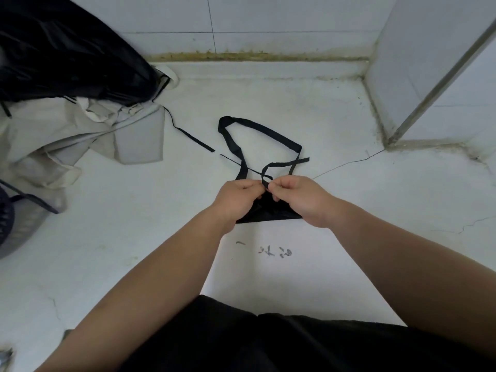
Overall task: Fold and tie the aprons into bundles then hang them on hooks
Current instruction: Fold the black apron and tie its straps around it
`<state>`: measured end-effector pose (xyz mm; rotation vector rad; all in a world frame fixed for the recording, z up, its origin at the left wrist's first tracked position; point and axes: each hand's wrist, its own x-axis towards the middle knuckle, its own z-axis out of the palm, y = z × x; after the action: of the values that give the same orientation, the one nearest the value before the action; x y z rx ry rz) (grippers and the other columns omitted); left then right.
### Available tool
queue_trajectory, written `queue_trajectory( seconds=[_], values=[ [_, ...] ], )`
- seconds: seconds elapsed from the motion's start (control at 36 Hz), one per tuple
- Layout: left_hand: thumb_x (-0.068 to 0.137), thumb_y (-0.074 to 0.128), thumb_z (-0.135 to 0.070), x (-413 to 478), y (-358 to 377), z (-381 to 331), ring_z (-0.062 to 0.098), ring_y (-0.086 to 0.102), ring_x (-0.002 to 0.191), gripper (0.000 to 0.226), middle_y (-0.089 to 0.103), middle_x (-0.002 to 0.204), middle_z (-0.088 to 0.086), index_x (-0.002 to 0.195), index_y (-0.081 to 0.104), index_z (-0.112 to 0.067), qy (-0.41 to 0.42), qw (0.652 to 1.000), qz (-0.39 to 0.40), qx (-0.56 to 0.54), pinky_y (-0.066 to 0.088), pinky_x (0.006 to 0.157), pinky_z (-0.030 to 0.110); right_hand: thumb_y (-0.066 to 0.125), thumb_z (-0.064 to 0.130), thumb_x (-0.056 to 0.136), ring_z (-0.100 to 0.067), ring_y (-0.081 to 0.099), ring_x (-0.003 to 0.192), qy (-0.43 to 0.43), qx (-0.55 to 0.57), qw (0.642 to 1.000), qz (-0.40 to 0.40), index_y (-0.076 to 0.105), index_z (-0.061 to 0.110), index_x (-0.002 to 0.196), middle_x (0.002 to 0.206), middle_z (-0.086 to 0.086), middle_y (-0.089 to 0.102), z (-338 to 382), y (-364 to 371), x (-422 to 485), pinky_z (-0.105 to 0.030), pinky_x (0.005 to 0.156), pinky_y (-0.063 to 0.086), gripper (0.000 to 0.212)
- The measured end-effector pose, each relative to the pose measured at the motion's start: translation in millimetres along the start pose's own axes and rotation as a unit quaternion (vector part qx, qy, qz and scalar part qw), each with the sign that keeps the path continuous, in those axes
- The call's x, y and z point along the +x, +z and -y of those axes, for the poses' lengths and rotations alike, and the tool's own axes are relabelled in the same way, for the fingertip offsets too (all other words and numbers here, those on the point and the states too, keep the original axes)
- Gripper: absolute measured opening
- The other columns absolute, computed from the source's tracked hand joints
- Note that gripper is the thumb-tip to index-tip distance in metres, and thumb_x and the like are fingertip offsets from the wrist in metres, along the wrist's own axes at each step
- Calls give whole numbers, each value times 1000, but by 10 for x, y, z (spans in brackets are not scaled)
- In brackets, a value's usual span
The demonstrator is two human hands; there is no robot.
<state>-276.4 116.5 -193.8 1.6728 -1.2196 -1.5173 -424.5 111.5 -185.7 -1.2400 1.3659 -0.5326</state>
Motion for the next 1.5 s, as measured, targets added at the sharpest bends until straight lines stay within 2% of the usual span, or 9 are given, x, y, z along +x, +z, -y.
queue_trajectory(
  seconds=[0.14, 0.25, 0.39, 0.69, 0.78, 1.0, 1.22, 1.39, 1.5],
  values=[
    [89, 63, -32, -26, -27, -3, 11, 59, 88, 26, 68, 87, -6, 64, 71, -32, 1, 999, 49, -8, 44, 83, 19, 57, 19, 94, 2, 42, 45, -2, -50, 999, -10, 56, 17, 61, 49, 13, 49, -4, -44, 10, -7, 44, 30, 32],
    [91, 63, -28, -34, -1, 25, 15, 65, 102, 17, 74, 99, 0, 100, 75, -18, 13, 997, 43, -59, 47, 100, 31, 58, 20, 89, -3, 40, 50, 37, -53, 998, -4, 60, 12, 64, 51, 10, 49, 43, -47, 6, -14, 50, 30, 26],
    [93, 61, -30, -34, -18, 54, 13, 62, 91, 14, 70, 88, -5, 87, 74, -28, 5, 997, 50, -60, 46, 97, 33, 52, 27, 93, -13, 45, 65, 137, 56, 988, 35, 66, 13, 94, 68, -3, 60, 144, -100, 36, -25, 59, 29, 19],
    [94, 59, -33, -4, -57, 34, 13, 54, 82, 33, 64, 78, -8, 62, 69, -32, 7, 998, 54, -32, 40, 82, 27, 38, 44, 98, -11, 43, 63, 152, 23, 985, 75, 65, 18, 89, 61, 0, 57, 154, -147, 152, -27, 64, 28, 39],
    [93, 59, -33, 1, -58, 39, 12, 55, 84, 33, 64, 79, -8, 62, 70, -34, 3, 997, 59, -44, 40, 85, 28, 45, 31, 95, -15, 45, 68, 165, 48, 982, 77, 65, 13, 90, 62, -4, 60, 151, -165, 172, -27, 59, 26, 28],
    [95, 58, -28, 13, -55, 37, 13, 56, 87, 21, 66, 84, -4, 77, 68, -24, -3, 998, 49, -46, 41, 86, 25, 62, 50, 84, -6, 44, 62, 115, -56, 985, 118, 68, 14, 100, 63, 5, 55, 153, -197, 205, -23, 63, 28, 40],
    [94, 58, -19, 19, -91, 2, 12, 63, 89, 17, 69, 82, -6, 86, 71, -14, -21, 986, 51, -157, 47, 96, 26, 62, 23, 89, -8, 42, 56, 75, -112, 986, 100, 56, 16, 69, 58, 4, 53, 155, -162, 170, -17, 52, 29, 22],
    [92, 61, -23, 8, -66, 4, 10, 63, 90, 17, 71, 93, -1, 80, 72, -18, -13, 987, 34, -156, 46, 91, 24, 45, 8, 94, -14, 34, 65, 130, 54, 986, 85, 59, 31, 100, 81, 6, 58, 258, -101, 240, -23, 58, 27, 27],
    [92, 61, -19, 14, -38, 28, 7, 66, 94, 13, 73, 99, -6, 88, 74, -18, -9, 984, 22, -178, 47, 94, 22, 45, 0, 92, -14, 46, 79, 129, 228, 962, 83, 58, 29, 88, 89, 11, 56, 234, -158, 211, -31, 81, 30, 32]
  ],
)
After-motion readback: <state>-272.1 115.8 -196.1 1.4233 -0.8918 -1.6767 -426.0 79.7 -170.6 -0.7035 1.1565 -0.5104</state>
